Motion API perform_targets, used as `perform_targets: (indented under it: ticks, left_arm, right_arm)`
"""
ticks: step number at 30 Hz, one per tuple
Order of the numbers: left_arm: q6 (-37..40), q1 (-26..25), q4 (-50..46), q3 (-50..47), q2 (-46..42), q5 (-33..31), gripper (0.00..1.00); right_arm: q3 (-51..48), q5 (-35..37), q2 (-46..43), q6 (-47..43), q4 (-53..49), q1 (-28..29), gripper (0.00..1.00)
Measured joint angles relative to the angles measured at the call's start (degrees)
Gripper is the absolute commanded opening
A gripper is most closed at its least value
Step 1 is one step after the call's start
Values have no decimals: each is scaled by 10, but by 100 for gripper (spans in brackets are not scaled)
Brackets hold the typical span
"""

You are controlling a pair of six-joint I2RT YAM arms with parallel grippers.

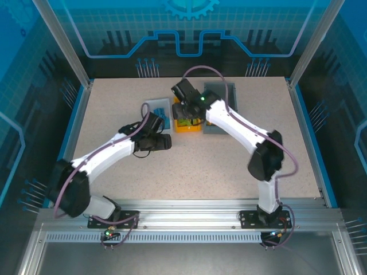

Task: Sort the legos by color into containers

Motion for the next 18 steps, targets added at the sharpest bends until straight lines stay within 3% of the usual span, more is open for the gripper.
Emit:
perform_targets:
  ticks: [8,13,18]
  left_arm:
    - [165,26,-22,91,141,10,79]
    - [237,28,-28,118,187,18,80]
    - [278,35,-38,130,207,19,80]
  right_arm:
    - [-329,2,-203,16,122,66,60]
    - [-420,6,-293,50,127,84,61]
    - [-447,12,-371,81,126,106,61]
